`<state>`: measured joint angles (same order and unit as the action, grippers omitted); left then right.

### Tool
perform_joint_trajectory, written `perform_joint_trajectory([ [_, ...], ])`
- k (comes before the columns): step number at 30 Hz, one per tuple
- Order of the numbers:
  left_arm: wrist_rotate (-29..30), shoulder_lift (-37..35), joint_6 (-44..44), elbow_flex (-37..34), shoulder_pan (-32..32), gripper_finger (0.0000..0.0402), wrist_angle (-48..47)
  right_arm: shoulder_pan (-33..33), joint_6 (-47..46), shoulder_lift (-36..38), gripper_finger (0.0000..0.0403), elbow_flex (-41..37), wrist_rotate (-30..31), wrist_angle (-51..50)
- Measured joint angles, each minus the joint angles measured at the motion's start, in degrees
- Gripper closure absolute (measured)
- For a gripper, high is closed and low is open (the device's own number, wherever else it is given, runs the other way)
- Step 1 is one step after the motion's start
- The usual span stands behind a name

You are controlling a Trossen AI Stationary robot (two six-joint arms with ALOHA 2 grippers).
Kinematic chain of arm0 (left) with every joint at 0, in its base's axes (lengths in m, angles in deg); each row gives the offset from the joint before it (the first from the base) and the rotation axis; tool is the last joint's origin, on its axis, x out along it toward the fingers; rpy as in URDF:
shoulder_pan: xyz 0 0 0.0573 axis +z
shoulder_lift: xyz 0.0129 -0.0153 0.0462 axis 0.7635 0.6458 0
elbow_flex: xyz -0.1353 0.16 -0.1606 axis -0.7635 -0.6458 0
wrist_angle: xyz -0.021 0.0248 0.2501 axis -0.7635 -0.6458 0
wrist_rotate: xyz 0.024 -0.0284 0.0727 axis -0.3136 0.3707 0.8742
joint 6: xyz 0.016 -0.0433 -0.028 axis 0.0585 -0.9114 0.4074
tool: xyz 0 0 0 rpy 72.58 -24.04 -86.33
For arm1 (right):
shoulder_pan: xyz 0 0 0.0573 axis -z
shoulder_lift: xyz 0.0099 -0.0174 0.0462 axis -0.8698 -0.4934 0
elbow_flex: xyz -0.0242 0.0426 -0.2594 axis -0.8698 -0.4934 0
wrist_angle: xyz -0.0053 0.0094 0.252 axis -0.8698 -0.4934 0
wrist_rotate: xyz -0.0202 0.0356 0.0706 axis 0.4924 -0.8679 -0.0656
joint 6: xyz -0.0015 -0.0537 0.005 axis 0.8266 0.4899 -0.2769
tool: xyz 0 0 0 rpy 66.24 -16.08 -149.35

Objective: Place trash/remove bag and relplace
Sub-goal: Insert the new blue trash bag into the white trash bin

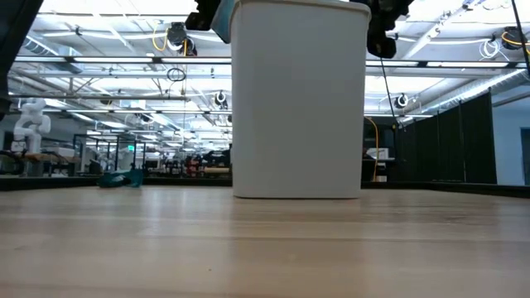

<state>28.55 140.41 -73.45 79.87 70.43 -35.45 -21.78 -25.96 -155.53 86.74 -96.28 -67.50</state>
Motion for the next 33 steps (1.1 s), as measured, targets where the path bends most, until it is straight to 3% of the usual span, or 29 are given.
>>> perform_joint_trajectory([
  [7,-1.8,0.0,0.2,0.0,0.0,0.0402,0.0,0.0,0.4,0.0,0.0403,-1.7,0.1,-1.9],
  [13,1.3,0.0,0.5,0.0,0.0,0.0402,0.0,0.0,-0.3,0.0,0.0402,-2.2,3.9,-2.0],
  [22,-0.9,0.0,1.8,0.0,-0.1,0.0401,0.3,0.0,0.7,0.3,0.0375,-2.2,3.9,-1.4],
  [33,-0.1,-1.6,2.6,0.0,0.0,0.0402,3.0,0.0,0.5,8.9,0.0328,-2.3,2.8,6.3],
])
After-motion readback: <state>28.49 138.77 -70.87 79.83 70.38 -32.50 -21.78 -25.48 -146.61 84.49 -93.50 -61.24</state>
